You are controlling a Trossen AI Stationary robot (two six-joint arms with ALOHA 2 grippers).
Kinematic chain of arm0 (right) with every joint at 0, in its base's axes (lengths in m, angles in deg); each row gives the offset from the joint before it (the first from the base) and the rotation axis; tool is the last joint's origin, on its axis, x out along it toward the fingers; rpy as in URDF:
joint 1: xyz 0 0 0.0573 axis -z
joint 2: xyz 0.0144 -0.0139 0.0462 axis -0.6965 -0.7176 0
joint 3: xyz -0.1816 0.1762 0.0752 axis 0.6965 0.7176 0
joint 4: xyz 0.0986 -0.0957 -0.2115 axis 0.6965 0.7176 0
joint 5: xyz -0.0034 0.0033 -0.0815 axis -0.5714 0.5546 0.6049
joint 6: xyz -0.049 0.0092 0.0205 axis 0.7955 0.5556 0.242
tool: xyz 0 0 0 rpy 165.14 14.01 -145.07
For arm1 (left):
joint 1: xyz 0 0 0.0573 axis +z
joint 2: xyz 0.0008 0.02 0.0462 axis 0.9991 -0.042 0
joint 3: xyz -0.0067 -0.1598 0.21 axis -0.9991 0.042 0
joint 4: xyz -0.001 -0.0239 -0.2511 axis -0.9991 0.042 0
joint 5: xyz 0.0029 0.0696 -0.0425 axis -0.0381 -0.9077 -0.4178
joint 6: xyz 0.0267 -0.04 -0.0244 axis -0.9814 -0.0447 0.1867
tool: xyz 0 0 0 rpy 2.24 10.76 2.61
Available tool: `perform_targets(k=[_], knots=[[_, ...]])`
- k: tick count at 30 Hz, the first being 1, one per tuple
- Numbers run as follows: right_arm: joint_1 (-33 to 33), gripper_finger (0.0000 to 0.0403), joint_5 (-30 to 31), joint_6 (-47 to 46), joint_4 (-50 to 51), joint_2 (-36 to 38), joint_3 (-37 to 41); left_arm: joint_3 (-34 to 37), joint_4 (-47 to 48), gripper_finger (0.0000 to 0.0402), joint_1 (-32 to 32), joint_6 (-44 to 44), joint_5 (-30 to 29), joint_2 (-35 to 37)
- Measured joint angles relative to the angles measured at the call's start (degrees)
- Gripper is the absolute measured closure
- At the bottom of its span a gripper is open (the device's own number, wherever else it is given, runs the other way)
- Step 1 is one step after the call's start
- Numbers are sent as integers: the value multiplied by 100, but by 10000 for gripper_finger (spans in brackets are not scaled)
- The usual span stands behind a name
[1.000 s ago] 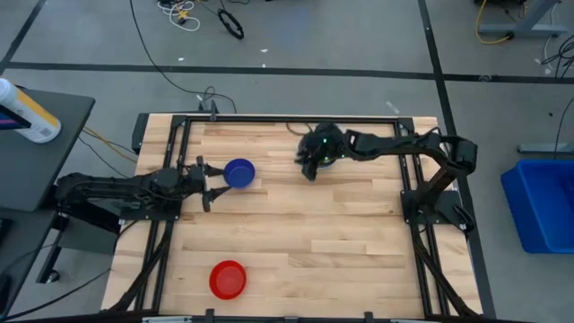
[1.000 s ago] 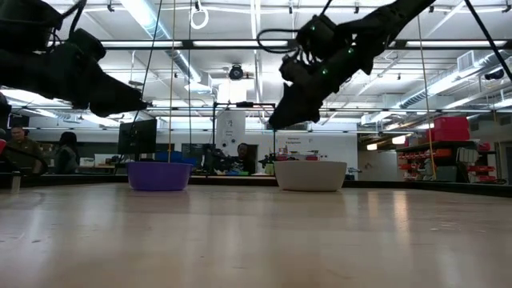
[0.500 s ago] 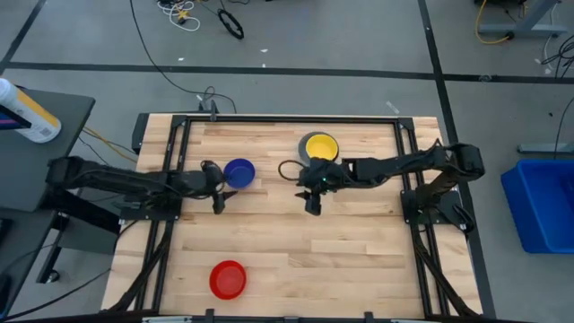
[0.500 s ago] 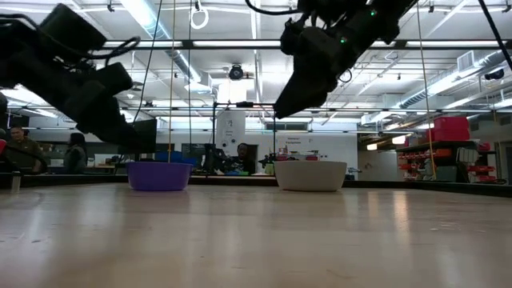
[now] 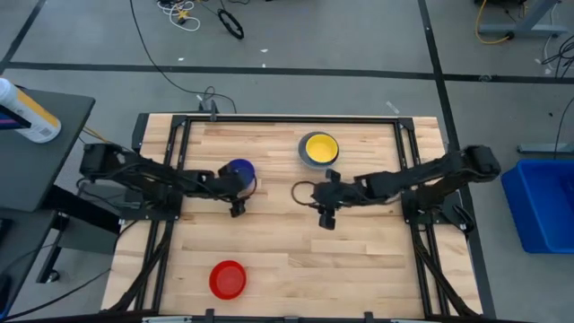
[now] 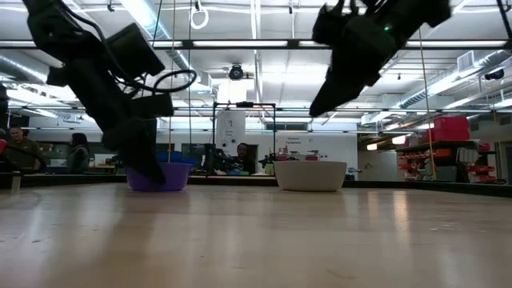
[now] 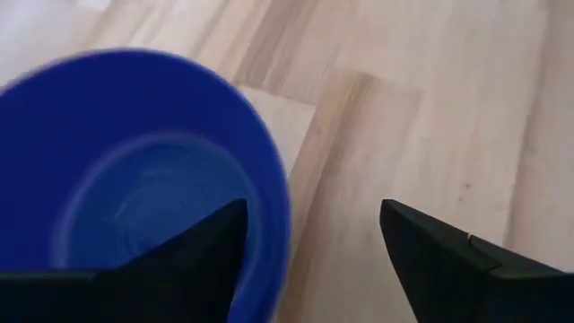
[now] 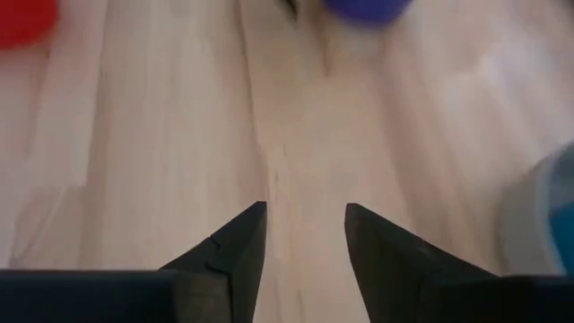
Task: Nest bowls inside each other
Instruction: Stack the dark blue bowl on top of the yellow bowl
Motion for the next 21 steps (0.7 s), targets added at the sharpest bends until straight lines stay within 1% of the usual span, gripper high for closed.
perform_targets(k=[3,6,8,10,13,14,15,18,21], knots=[[-250,249,517,74,-738,573,534,-87,-197,158,0,17,-6,-271],[-420,255,929,118,-1061,1333,1073,-186,-262,184,0,18,-21,-363],[-519,257,1199,106,-1161,1896,1428,-237,-259,212,0,20,-84,-371],[-626,257,1387,107,-1172,2421,1750,-280,-254,250,1,16,-144,-368],[-793,257,1380,188,-1164,3155,2223,-322,-249,330,4,-73,-245,-368],[-851,257,1260,282,-1179,3369,2357,-338,-247,363,4,-96,-306,-368],[-908,259,1119,367,-1239,3576,2499,-353,-270,380,4,-132,-380,-368],[-1066,263,791,359,-1590,4041,2798,-408,-397,392,4,-241,-565,-368],[-1174,271,802,305,-1652,4431,2950,-541,-676,394,4,-511,-506,-368]])
